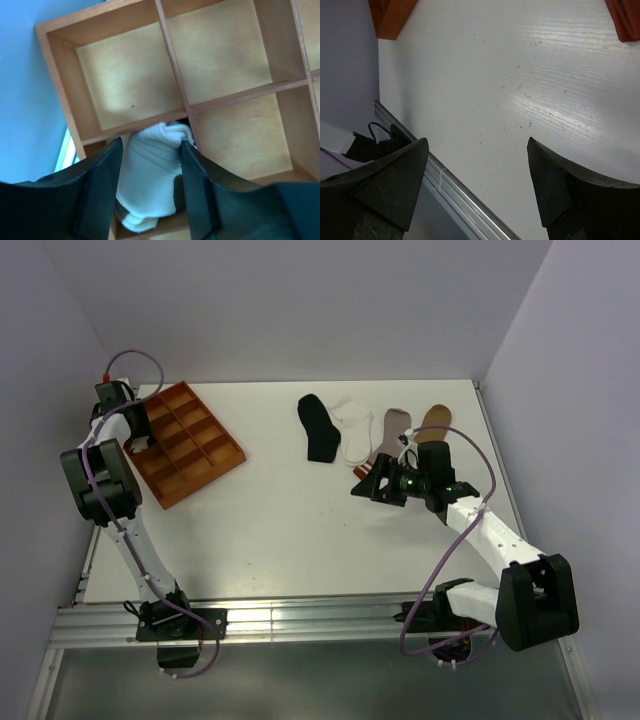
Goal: Roll the socks
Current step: Place the sock in the storage box.
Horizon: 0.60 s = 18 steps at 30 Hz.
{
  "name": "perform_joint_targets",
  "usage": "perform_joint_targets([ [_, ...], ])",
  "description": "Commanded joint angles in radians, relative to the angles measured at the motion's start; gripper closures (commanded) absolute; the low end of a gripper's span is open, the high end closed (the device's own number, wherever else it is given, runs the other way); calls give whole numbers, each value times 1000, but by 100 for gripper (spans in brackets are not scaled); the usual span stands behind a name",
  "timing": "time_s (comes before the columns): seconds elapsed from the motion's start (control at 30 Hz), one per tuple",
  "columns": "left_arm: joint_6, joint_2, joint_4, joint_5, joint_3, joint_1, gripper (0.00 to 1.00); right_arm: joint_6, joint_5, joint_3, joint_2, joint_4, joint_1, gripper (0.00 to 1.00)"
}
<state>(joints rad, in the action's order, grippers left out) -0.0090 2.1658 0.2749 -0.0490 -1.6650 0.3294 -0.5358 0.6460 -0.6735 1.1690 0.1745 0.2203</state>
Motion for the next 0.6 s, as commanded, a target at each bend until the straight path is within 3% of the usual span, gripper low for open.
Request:
perform_joint_targets([
  [0.0, -63, -108, 72, -3, 33, -30, 43, -12, -43, -40, 1, -41, 5, 14],
  [0.3, -192, -358, 69, -60, 105, -105, 23, 49, -253, -245, 132, 25, 62, 19],
  [0.5, -284, -648, 35, 17, 232, -161, 20, 102, -399, -486, 380, 80, 154, 21],
  [0.57, -319, -740, -12, 81, 296, -165, 13, 132, -442, -613, 472, 114, 178, 22],
])
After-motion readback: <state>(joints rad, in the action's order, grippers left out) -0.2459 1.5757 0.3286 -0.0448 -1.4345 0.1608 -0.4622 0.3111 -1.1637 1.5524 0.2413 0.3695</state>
